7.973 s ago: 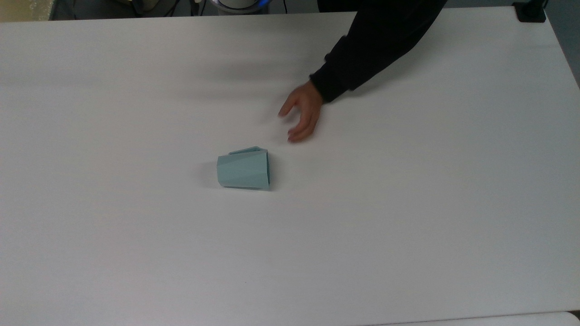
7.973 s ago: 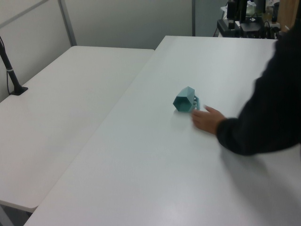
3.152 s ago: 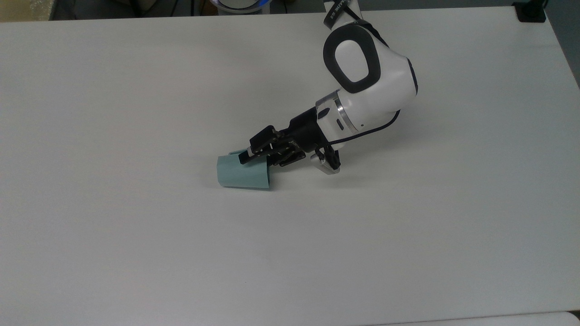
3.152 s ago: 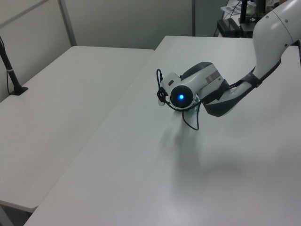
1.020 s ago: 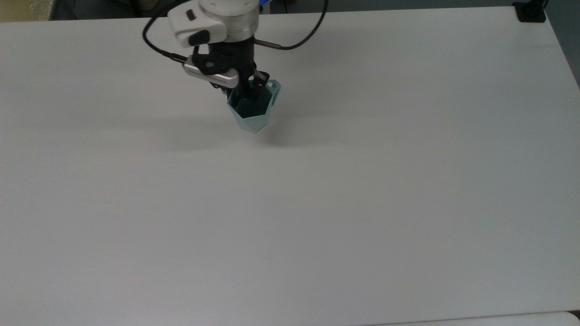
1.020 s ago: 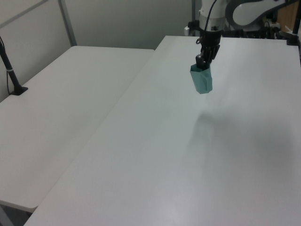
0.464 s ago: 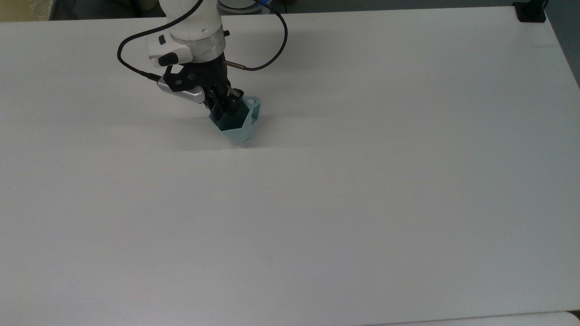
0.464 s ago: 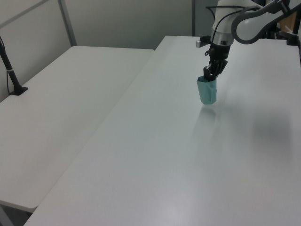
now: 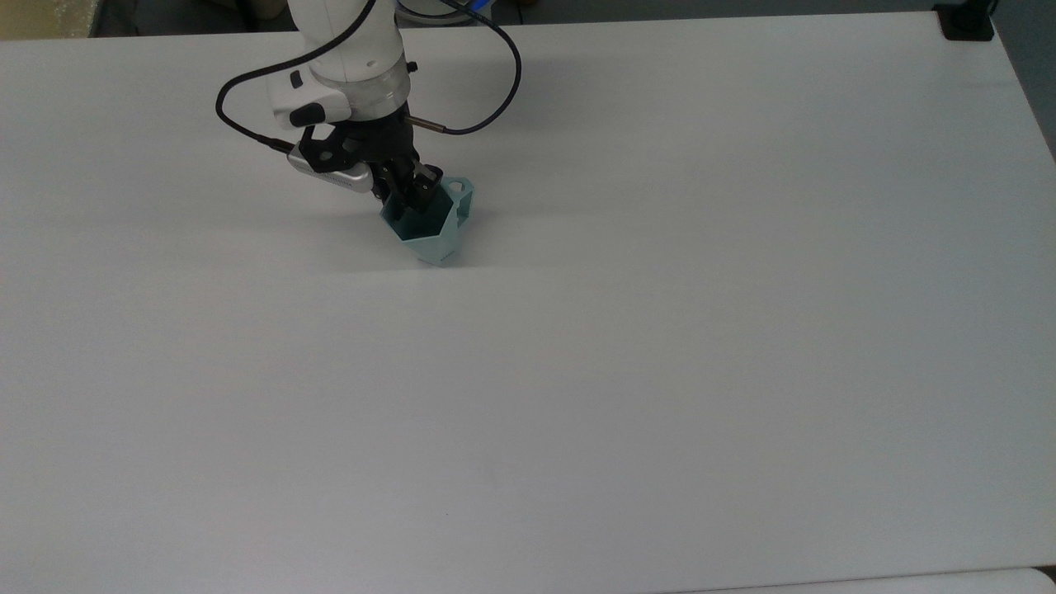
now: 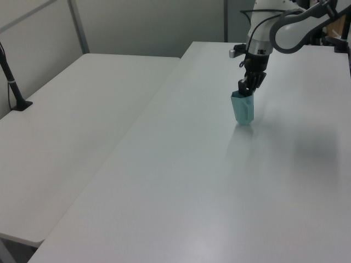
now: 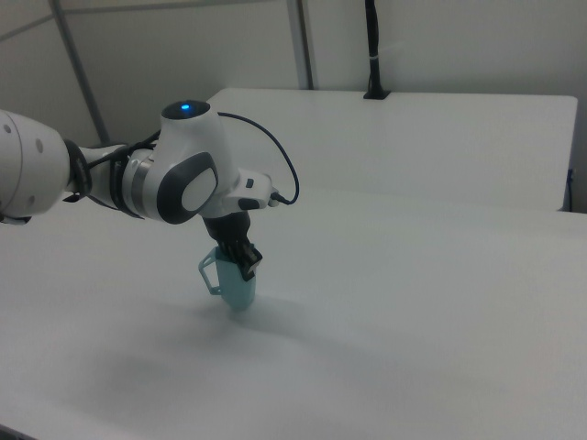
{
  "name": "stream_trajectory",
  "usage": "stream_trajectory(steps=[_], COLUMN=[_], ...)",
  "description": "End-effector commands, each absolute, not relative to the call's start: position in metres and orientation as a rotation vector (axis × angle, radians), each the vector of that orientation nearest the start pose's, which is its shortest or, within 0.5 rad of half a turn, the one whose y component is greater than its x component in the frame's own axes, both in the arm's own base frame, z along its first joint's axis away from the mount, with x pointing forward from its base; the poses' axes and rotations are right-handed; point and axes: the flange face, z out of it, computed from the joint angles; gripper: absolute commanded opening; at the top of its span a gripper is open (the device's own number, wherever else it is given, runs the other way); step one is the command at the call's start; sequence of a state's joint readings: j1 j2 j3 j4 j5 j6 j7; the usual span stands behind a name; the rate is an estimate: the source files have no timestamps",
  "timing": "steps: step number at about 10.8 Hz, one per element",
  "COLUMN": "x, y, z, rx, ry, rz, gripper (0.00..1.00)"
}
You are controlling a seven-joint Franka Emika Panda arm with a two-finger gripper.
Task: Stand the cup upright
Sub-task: 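Lower the cup onto the table standing on its base, then open the gripper and raise it away from the upright cup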
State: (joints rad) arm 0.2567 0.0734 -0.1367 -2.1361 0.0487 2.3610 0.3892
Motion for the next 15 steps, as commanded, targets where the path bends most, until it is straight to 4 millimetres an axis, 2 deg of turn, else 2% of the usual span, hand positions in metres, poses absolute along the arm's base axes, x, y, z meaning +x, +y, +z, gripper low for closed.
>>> stream_trajectory(steps=[1,2,3,5,6,7,9,13,14,15], x=[0.56,0.56,0.56,0.561,0.561,0.562,0.567,0.565,0.562,0.553], y=[0.074,0.073,0.073,0.075,0.075,0.075,0.076,0.077,0.068,0.063], z=[0.385,0.384,0.384,0.387,0.391,0.397,0.427,0.531,0.557,0.569], rx=[-3.022,-3.029,-3.029,-3.032,-3.03,-3.027,-3.02,-2.992,-2.971,-2.988], ry=[0.424,0.419,0.423,0.417,0.415,0.415,0.412,0.362,0.372,0.308], rz=[-0.241,-0.237,-0.227,-0.223,-0.234,-0.245,-0.252,-0.255,-0.288,-0.251], gripper=[0.0,0.0,0.2,0.52,0.64,0.96,1.0,1.0,1.0,1.0])
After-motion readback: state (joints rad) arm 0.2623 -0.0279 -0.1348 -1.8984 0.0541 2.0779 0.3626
